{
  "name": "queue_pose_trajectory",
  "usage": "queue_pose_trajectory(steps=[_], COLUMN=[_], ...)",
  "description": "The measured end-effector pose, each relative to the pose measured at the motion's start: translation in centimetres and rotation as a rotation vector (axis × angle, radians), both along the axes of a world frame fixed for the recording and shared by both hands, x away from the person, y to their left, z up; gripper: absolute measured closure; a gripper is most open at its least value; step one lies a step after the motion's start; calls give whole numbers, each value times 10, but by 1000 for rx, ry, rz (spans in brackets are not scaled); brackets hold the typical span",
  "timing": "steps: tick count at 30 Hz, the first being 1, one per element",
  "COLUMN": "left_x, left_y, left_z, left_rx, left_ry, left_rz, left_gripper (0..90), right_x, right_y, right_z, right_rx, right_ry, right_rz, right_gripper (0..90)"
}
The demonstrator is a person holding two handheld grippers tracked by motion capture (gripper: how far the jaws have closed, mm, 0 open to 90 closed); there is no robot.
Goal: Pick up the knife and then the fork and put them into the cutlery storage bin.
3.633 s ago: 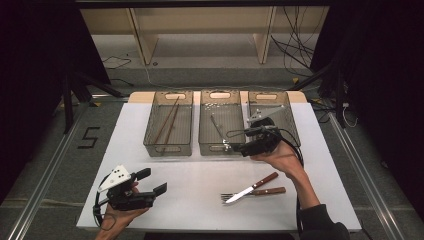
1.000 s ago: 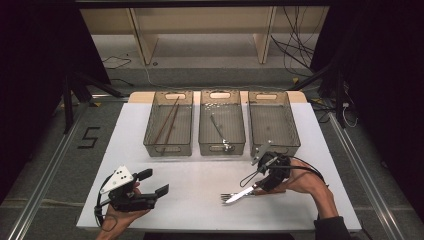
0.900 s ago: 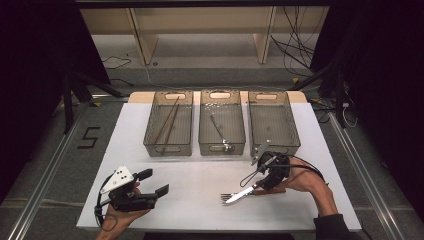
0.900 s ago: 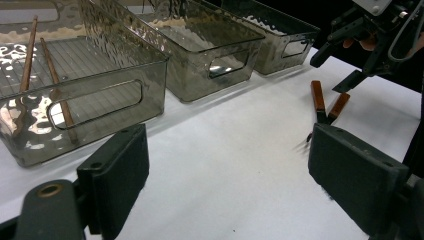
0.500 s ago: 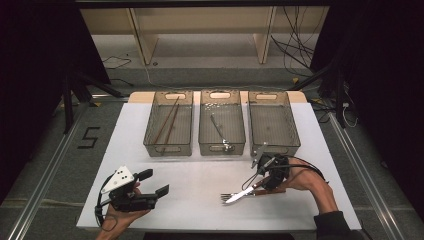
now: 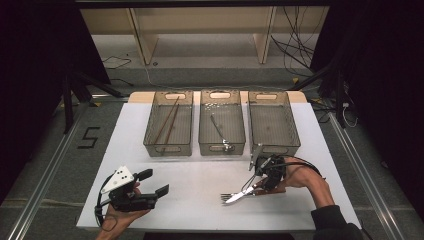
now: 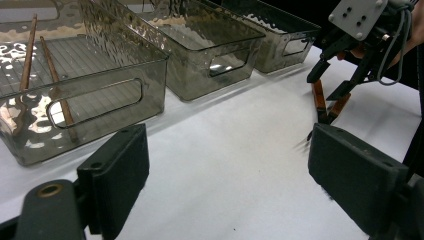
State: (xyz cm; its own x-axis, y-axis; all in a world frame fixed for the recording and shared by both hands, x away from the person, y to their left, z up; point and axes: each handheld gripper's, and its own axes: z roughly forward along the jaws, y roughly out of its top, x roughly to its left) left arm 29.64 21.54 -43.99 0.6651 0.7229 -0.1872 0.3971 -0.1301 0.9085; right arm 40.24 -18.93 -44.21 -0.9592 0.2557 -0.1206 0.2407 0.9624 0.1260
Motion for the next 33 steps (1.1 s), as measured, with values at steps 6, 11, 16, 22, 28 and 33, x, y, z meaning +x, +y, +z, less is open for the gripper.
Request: queue_pose_trajectory(steps=[6,11,16,22,28,33], left_x=[0,0,0,0,0,0], left_y=[0,0,-1,0,-1,-1], left_z=[0,0,0,0,-1,-1], left_rx=[3,3,3,4,3,5], left_ry=[0,1,1,3,3,7], left_rz=[-1,0,0,0,1,-1], left_gripper=[162,162,162,163,164,163], right_x=[0,1,4,3,-2,-5], right_y=[1,3,10,13,16,17], right_z=[-2,-5,-10,-11,-11,-11], right_rx=[-10,-27,-63,-80,-107,-108], right_ry=[17,15,24,20,-1,-14], right_rz=[14,27,62,94,147,174], right_gripper=[509,522,535,566,604,624])
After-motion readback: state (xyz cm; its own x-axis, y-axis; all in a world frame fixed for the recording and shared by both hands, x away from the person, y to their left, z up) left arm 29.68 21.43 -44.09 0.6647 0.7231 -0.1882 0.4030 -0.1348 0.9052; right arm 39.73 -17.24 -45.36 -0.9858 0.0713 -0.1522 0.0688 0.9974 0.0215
